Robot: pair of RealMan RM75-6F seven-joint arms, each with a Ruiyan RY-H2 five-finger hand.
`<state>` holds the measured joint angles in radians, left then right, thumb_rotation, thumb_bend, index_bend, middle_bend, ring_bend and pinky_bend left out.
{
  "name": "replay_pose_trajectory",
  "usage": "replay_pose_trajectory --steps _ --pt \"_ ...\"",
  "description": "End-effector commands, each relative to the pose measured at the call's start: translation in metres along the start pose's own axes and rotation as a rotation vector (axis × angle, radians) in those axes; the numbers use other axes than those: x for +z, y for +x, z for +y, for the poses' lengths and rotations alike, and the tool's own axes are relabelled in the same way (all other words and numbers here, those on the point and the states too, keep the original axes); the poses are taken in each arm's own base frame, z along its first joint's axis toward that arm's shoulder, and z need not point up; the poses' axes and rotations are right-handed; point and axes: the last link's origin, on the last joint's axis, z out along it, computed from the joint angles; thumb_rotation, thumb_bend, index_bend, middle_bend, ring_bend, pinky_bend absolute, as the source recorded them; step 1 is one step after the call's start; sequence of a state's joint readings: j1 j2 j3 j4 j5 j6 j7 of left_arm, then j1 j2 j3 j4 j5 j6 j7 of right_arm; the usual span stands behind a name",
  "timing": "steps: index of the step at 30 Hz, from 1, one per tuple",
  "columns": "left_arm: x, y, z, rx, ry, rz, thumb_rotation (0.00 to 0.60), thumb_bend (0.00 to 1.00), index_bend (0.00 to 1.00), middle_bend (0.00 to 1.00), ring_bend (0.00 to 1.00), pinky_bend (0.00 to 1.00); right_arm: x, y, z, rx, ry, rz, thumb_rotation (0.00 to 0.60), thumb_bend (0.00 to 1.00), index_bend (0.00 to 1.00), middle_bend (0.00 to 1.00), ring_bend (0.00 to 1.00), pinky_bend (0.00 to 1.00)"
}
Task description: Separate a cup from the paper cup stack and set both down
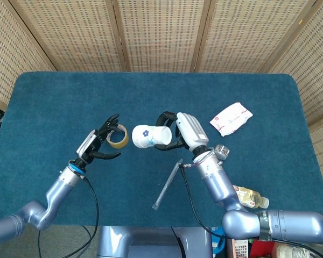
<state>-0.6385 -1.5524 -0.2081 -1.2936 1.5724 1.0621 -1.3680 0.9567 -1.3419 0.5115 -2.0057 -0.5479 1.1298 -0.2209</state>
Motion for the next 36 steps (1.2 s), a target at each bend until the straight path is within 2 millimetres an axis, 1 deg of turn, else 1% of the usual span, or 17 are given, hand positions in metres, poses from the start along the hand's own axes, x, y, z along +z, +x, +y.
replay_pose_trajectory --steps 1,9,13,18,29,36 --pt "0.006 -0.003 -0.002 -0.003 0.006 -0.024 0.600 0.18 0.42 0.00 0.00 0.00 0.001 0.000 0.002 -0.001 -0.003 -0.002 0.600 0.20 0.72 0.60 0.48 0.68" --pt "0.018 -0.005 0.000 0.010 0.006 -0.059 0.600 0.18 0.48 0.00 0.00 0.00 0.002 0.001 0.007 -0.001 -0.013 -0.006 0.600 0.20 0.72 0.61 0.48 0.68" --pt "0.021 -0.007 -0.001 0.018 0.007 -0.064 0.600 0.20 0.49 0.00 0.00 0.00 0.001 0.003 0.009 0.000 -0.014 -0.008 0.600 0.20 0.72 0.61 0.48 0.68" --pt "0.025 -0.011 -0.001 0.015 0.005 -0.070 0.600 0.25 0.49 0.00 0.00 0.00 0.000 0.003 0.010 -0.001 -0.013 -0.012 0.600 0.20 0.72 0.60 0.48 0.68" --pt "0.037 -0.026 0.002 0.031 0.000 -0.117 0.600 0.26 0.49 0.00 0.00 0.00 0.000 0.002 0.013 0.004 -0.020 -0.022 0.600 0.20 0.72 0.60 0.48 0.68" --pt "0.041 -0.034 0.001 0.032 0.003 -0.134 0.600 0.26 0.49 0.00 0.00 0.00 0.001 0.002 0.015 0.005 -0.024 -0.025 0.600 0.20 0.72 0.60 0.48 0.68"
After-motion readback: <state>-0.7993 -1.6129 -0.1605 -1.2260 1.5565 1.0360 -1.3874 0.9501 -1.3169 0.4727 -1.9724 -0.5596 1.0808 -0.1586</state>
